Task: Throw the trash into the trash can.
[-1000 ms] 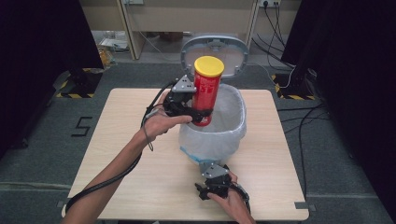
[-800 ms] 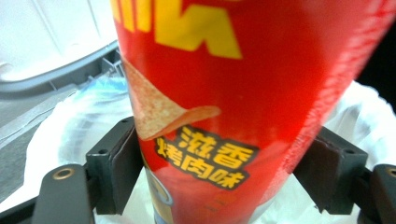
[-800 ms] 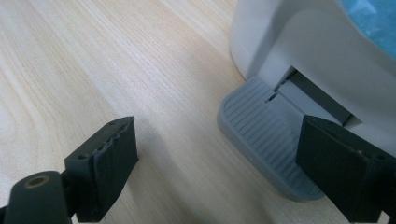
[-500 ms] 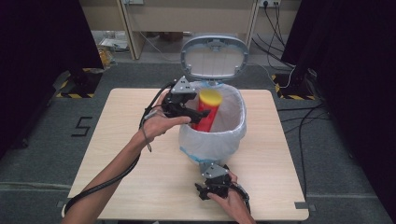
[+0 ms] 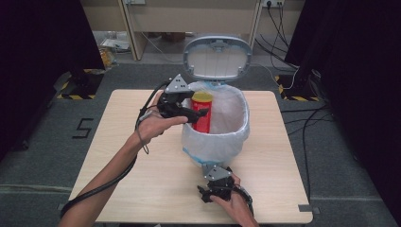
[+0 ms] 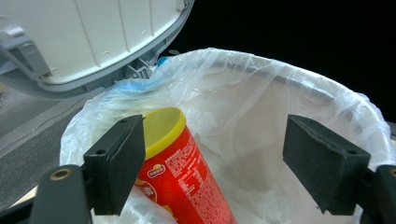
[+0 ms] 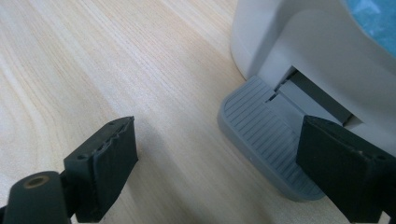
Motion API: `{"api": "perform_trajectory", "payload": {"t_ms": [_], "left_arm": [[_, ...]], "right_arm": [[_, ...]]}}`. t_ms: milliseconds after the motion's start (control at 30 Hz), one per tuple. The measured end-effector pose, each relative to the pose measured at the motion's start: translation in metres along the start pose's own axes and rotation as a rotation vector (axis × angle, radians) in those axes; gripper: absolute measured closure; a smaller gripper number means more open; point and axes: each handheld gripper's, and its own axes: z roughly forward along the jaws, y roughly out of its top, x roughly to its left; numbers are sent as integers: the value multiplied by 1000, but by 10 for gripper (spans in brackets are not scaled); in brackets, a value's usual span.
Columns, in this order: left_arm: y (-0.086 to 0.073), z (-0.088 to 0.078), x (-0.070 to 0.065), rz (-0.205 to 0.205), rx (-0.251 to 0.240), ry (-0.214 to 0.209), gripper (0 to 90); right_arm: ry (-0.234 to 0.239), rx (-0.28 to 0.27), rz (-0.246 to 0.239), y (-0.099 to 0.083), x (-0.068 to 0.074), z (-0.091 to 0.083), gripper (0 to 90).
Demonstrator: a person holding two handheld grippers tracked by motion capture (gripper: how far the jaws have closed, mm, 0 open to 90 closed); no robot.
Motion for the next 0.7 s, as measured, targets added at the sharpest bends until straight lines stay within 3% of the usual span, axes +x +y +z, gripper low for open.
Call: {"api": "perform_trajectory", "payload": {"t_ms": [167,400,700], "left_arm": [[-2,-9,4,-16,-20,-4,186],[-8,-30,16,-35,-46,27,163],[-34,-52,35,-77,-53,67,163]], "right_arm": [[0,2,0,0,0,0,125],[0,1,0,0,0,0,125],[0,3,1,0,0,0,125]]}}
